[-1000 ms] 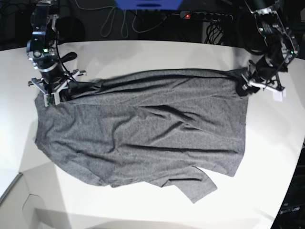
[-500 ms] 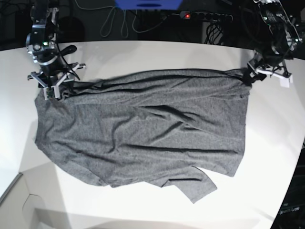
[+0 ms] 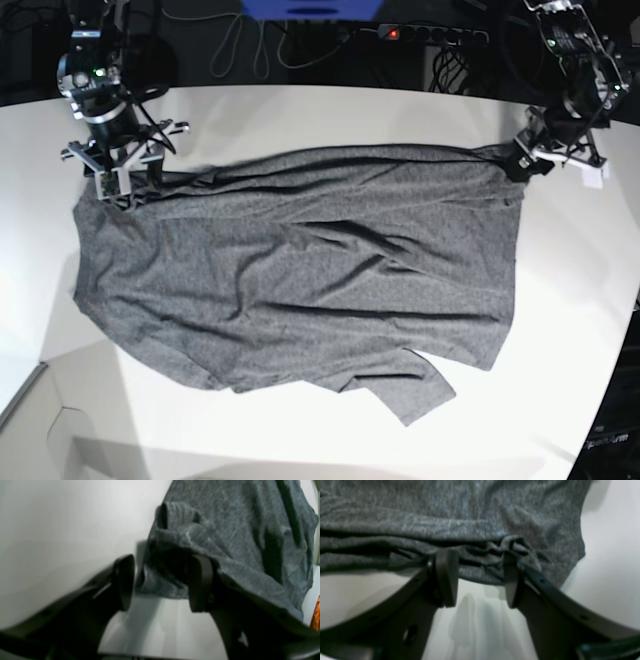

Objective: Layout the t-shirt on the table in an organized manner, then fold the t-shirt properly
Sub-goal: 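Hold the collar edge with both grippers and shift the right gripper inward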

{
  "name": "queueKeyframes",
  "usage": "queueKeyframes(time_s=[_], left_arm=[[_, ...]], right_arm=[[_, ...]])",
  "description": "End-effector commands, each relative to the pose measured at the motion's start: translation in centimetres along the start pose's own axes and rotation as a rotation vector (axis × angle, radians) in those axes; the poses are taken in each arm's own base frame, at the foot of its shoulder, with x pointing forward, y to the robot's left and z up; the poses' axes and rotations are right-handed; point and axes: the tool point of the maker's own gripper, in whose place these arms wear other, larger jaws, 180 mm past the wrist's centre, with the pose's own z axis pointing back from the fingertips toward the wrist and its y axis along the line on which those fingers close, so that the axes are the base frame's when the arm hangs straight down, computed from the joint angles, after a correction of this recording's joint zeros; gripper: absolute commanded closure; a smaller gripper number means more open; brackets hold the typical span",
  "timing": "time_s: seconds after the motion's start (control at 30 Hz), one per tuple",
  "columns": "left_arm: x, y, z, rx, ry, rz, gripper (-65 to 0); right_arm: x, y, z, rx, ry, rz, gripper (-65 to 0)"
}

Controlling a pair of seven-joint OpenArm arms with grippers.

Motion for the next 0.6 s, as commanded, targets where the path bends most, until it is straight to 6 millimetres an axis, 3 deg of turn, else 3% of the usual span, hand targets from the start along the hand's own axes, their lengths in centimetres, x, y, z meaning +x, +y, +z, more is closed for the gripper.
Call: queueKeyframes(time_s=[0.0, 0.3, 0.43, 0.57], left_arm=[[-0.2, -0.3, -0.4, 0.006, 0.021, -0.015, -33.2], [-1.6, -0.9, -1.2, -0.004, 0.059, -0.022, -31.1], [-2.7, -1.3, -1.8, -0.014, 0.097, -0.032, -15.8], [-3.3, -1.0, -2.2, -0.015, 0.116, -0.010, -2.5]], right_arm=[[1.6, -0.2, 0.2, -0.005, -0.056, 0.003, -29.8], [0.8, 0.1, 0.7, 0.002, -0.039, 0.003, -29.8], [0.8, 0.6, 0.7, 0.015, -0.040, 0.002, -29.9], [0.6, 3.4, 0.6, 0.107, -0.031, 0.026, -32.6]])
